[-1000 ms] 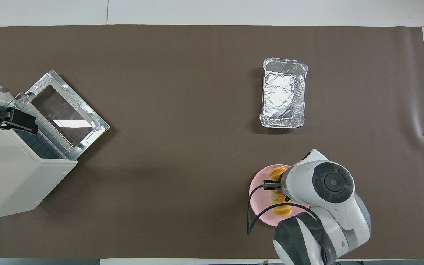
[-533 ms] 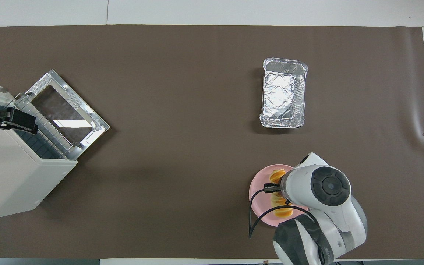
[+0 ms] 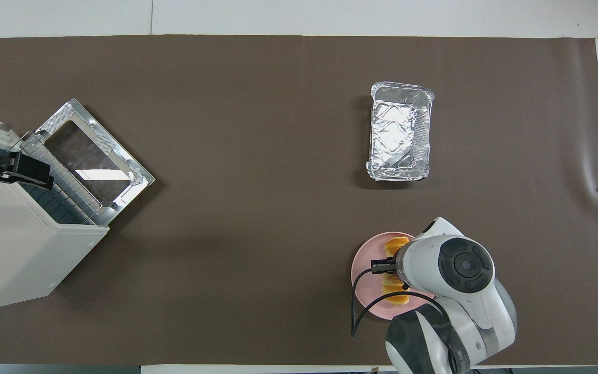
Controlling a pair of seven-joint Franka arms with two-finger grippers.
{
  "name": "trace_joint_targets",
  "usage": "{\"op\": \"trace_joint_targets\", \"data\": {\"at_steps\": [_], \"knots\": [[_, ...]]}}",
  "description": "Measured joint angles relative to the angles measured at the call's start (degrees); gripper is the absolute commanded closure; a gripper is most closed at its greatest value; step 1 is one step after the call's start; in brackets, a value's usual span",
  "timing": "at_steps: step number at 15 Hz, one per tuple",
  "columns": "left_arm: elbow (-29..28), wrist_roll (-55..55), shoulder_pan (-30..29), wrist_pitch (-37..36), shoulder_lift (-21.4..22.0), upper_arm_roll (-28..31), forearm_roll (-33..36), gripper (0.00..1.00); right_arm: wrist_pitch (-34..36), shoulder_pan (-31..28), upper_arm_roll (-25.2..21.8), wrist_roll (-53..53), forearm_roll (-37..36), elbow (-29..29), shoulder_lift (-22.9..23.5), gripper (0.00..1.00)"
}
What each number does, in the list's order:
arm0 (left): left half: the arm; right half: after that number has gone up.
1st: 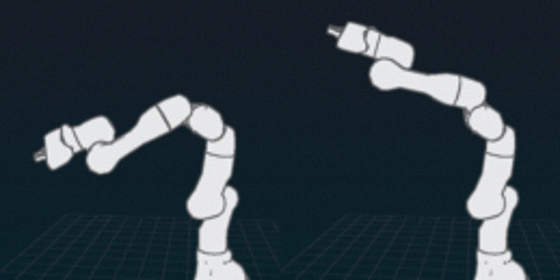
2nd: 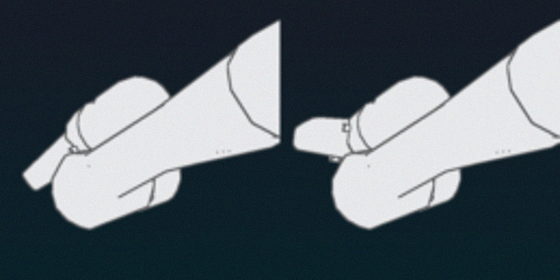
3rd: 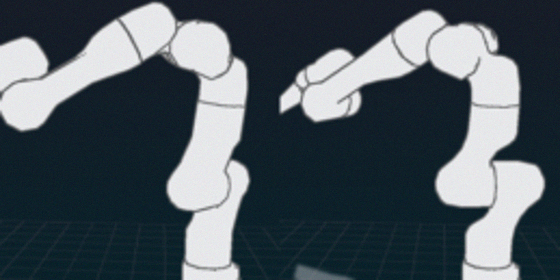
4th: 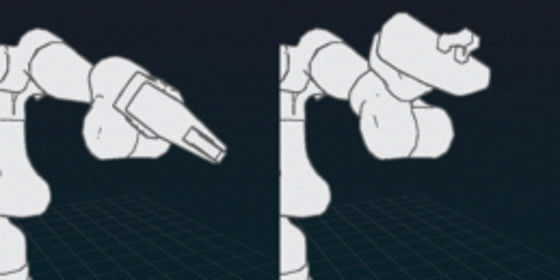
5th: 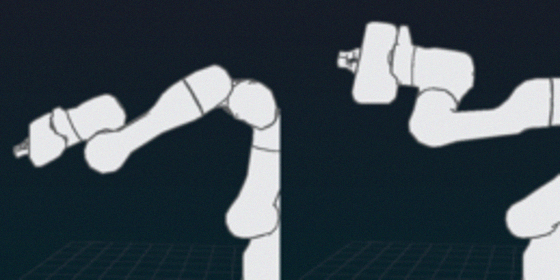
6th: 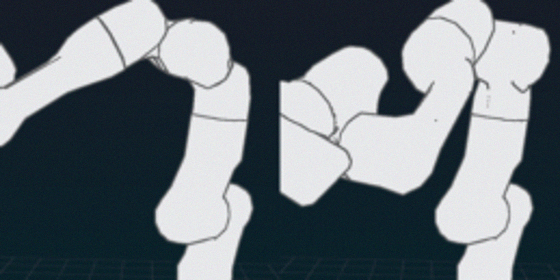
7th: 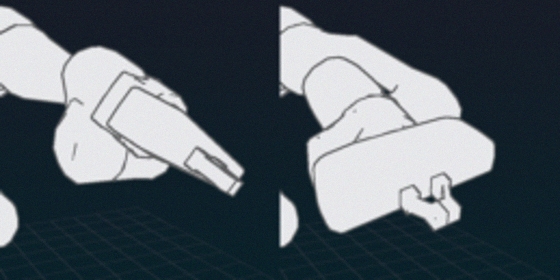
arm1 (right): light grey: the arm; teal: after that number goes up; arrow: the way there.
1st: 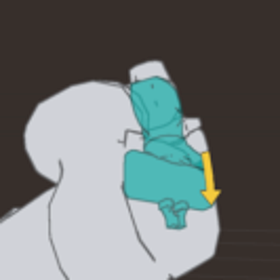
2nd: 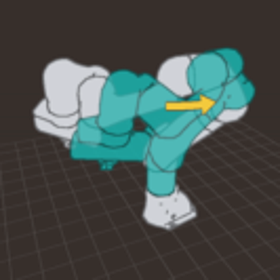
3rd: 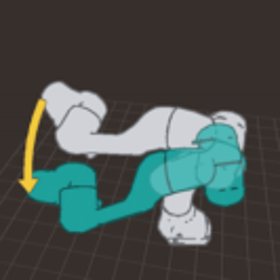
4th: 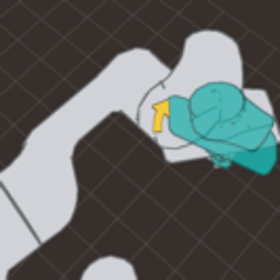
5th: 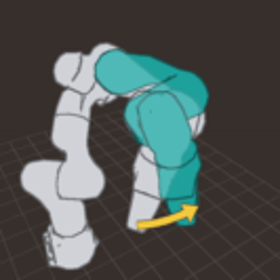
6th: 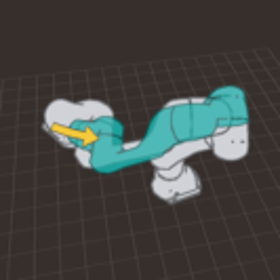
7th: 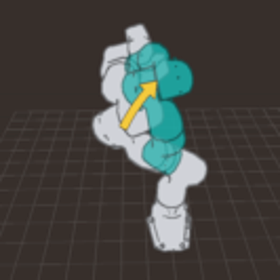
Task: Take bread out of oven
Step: 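Lower the bread onto the pink plate and open the right gripper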
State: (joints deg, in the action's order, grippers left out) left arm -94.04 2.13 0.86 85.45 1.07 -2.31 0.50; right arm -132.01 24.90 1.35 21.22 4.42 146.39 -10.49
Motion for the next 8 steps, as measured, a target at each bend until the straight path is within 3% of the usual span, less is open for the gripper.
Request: {"op": "trace_joint_targets", "data": {"at_steps": [5, 8], "knots": [[0.0, 0.0, 0.0, 0.0, 0.0, 0.0, 0.0, 0.0, 1.2, 2.6, 0.0, 3.1, 0.2, -2.8, 0.3, 0.0], [0.0, 0.0, 0.0, 0.0, 0.0, 0.0, 0.0, 0.0, 6.7, 2.3, -0.1, 3.1, 0.3, -9.4, 1.4, 0.0]]}}
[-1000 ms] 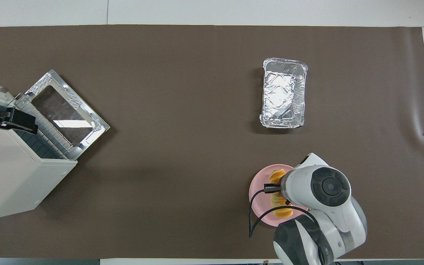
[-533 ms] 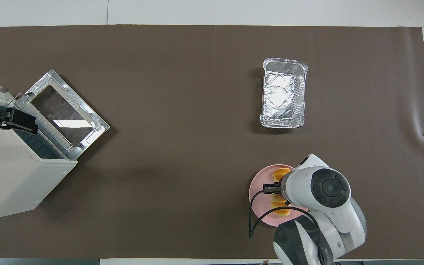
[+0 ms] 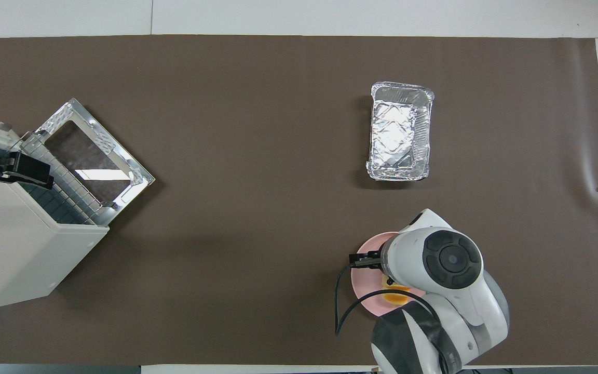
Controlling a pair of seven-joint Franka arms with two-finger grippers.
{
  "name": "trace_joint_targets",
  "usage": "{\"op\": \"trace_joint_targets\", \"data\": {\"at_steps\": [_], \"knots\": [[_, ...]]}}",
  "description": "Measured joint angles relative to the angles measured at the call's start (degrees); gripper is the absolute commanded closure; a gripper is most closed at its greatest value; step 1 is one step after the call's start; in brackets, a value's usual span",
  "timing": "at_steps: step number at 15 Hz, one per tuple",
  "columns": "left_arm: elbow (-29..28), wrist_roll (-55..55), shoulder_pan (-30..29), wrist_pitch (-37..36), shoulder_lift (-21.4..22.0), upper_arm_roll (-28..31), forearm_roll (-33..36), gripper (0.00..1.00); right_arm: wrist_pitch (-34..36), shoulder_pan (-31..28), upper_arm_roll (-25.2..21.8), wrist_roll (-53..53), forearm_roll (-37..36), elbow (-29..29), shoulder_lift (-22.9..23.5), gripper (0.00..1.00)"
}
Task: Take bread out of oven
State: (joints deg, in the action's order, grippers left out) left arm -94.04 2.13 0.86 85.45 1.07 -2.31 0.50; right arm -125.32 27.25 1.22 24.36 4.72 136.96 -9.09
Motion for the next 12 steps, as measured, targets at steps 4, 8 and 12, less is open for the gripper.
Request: {"op": "trace_joint_targets", "data": {"at_steps": [4, 8, 12], "knots": [[0.0, 0.0, 0.0, 0.0, 0.0, 0.0, 0.0, 0.0, 6.3, -3.4, -0.3, 0.0, 0.0, -12.9, 3.8, 0.0], [0.0, 0.0, 0.0, 0.0, 0.0, 0.0, 0.0, 0.0, 8.3, -7.8, -0.4, -1.9, 0.0, -23.3, 9.4, 0.0], [0.0, 0.0, 0.0, 0.0, 0.0, 0.0, 0.0, 0.0, 9.9, -12.8, -0.6, -8.6, 0.0, -29.0, 12.6, 0.0]]}}
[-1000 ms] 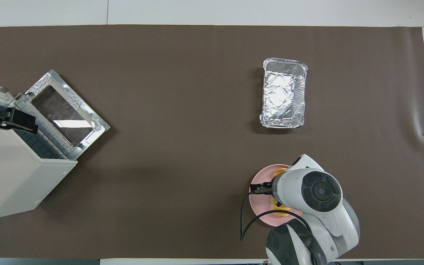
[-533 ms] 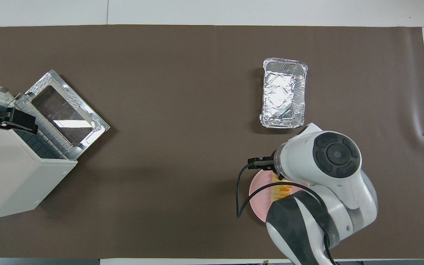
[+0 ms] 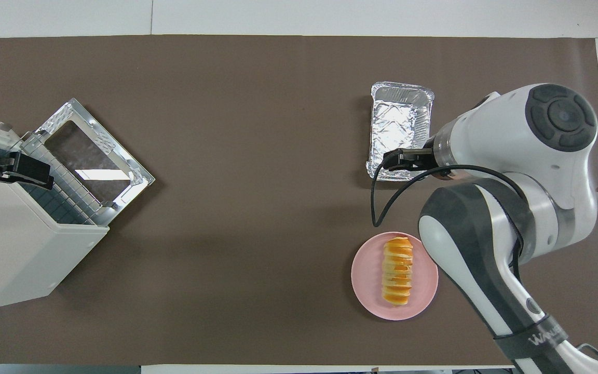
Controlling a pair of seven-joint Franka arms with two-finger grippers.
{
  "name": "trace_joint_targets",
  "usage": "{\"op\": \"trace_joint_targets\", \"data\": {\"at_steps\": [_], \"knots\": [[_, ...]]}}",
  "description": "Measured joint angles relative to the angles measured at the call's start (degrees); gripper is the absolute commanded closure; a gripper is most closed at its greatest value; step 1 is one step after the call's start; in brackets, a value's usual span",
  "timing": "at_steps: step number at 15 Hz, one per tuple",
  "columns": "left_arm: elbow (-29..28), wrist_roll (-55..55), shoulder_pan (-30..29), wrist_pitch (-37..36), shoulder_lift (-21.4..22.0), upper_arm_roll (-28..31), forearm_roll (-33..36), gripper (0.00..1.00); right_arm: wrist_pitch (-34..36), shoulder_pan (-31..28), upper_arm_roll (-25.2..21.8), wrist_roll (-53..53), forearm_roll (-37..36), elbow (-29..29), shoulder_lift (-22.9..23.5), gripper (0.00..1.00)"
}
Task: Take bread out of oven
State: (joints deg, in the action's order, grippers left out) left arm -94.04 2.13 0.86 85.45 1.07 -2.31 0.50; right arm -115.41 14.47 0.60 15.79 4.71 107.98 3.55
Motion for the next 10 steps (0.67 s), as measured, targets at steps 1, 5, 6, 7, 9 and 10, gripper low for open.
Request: {"op": "trace_joint_targets", "data": {"at_steps": [1, 5, 6, 7, 9, 10], "knots": [[0.0, 0.0, 0.0, 0.0, 0.0, 0.0, 0.0, 0.0, 0.8, -0.7, -0.1, -0.7, 0.0, -1.1, 0.4, 0.0], [0.0, 0.0, 0.0, 0.0, 0.0, 0.0, 0.0, 0.0, 3.6, -3.0, -0.1, -3.2, -0.9, -5.3, 1.7, 0.0], [0.0, 0.0, 0.0, 0.0, 0.0, 0.0, 0.0, 0.0, 3.6, -4.1, -0.1, -4.7, -1.5, -6.0, 1.9, 0.0], [0.0, 0.0, 0.0, 0.0, 0.0, 0.0, 0.0, 0.0, 3.9, -5.7, -0.2, -6.5, -1.9, -7.0, 2.2, 0.0], [0.0, 0.0, 0.0, 0.0, 0.0, 0.0, 0.0, 0.0, 5.4, -9.5, -0.3, -10.9, -1.9, -9.2, 2.5, 0.0], [0.0, 0.0, 0.0, 0.0, 0.0, 0.0, 0.0, 0.0, 6.2, -11.2, -0.4, -13.1, -1.9, -10.0, 2.5, 0.0]]}}
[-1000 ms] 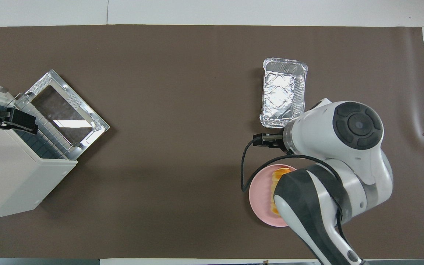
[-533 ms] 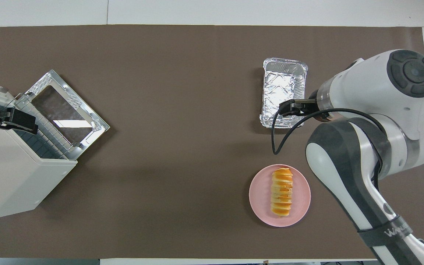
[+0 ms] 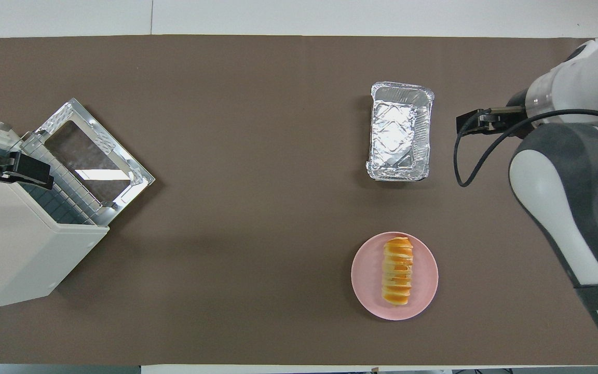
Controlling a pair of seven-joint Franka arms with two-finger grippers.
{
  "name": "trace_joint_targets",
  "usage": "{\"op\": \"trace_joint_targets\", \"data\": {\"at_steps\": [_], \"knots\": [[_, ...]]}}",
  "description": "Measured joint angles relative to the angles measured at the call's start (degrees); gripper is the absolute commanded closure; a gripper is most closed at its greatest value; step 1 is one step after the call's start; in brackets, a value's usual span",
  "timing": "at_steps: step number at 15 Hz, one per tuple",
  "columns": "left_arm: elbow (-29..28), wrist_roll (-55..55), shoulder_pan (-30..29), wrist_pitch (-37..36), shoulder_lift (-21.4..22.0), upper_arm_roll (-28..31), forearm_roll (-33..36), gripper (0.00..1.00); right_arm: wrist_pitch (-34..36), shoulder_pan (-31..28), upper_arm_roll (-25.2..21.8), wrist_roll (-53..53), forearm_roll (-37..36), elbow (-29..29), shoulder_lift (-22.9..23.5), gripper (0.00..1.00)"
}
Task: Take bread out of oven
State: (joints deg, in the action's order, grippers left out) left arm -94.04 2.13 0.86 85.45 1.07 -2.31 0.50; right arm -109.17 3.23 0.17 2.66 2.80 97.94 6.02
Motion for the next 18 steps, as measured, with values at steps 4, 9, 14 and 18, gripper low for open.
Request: {"op": "trace_joint_targets", "data": {"at_steps": [4, 9, 14, 18], "knots": [[0.0, 0.0, 0.0, 0.0, 0.0, 0.0, 0.0, 0.0, 5.5, -5.2, -0.1, -3.9, 0.0, -2.2, -2.4, 0.0], [0.0, 0.0, 0.0, 0.0, 0.0, 0.0, 0.0, 0.0, 16.7, -6.8, -0.2, -4.0, -0.3, -2.4, -8.3, 0.0], [0.0, 0.0, 0.0, 0.0, 0.0, 0.0, 0.0, 0.0, 19.7, -6.8, -0.1, -4.2, -2.2, -2.4, -9.5, 0.0], [0.0, 0.0, 0.0, 0.0, 0.0, 0.0, 0.0, 0.0, 22.2, -7.0, -0.1, -4.3, -2.3, -4.3, -9.4, 0.0]]}}
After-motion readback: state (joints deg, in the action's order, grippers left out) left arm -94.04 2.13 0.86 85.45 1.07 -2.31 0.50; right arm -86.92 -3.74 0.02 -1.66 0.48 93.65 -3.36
